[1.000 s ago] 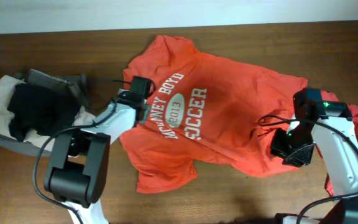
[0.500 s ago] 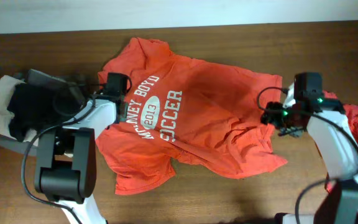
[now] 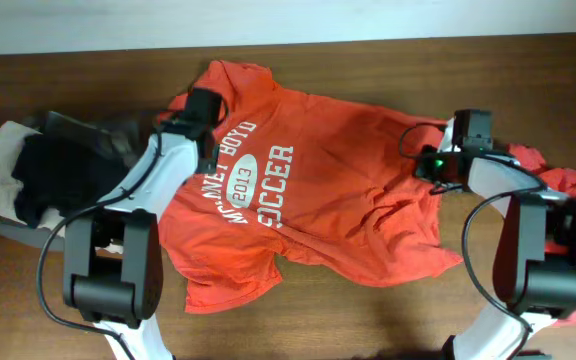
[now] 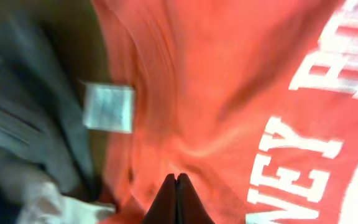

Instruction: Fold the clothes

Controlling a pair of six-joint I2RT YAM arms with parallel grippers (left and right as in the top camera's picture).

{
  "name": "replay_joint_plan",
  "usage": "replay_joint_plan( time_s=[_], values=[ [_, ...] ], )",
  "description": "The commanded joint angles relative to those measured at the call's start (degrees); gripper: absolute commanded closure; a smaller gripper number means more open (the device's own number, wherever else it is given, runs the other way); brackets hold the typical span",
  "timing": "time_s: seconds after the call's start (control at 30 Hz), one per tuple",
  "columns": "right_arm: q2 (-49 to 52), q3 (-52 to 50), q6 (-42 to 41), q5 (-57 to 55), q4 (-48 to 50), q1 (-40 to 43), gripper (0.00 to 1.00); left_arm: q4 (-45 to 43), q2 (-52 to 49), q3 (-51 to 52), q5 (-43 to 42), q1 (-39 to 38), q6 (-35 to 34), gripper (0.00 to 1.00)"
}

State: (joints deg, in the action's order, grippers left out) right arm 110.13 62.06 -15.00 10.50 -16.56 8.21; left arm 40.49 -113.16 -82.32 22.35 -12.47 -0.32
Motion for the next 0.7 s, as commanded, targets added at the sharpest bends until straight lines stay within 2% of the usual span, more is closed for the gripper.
replay_joint_plan(
  time_s=[0.0,0.17,0.37,0.5,0.67],
  values=[
    [7.6,-1.0,-0.5,-4.0,3.6,-0.3,0.96,2.1,0.3,-4.9,-2.2,0.1,-0.8,1.00],
    [15.5,1.6,-0.2,-5.3,12.3,0.1,0.96,1.8,0.3,-7.1,-5.9,0.1,-0.8,1.00],
    [22.5,14.9,0.1,-8.3,7.8,1.7,0.96,1.6,0.3,-7.1,-6.8,0.1,-0.8,1.00],
    [22.9,26.7,3.7,-8.4,-3.1,3.6,0.96,1.8,0.3,-7.1,-6.8,0.1,-1.1,1.00],
    [22.2,43.6,8.3,-3.1,-28.9,4.6,0.91,1.8,0.3,-7.1,-7.2,0.1,-1.6,0.94]
  ],
)
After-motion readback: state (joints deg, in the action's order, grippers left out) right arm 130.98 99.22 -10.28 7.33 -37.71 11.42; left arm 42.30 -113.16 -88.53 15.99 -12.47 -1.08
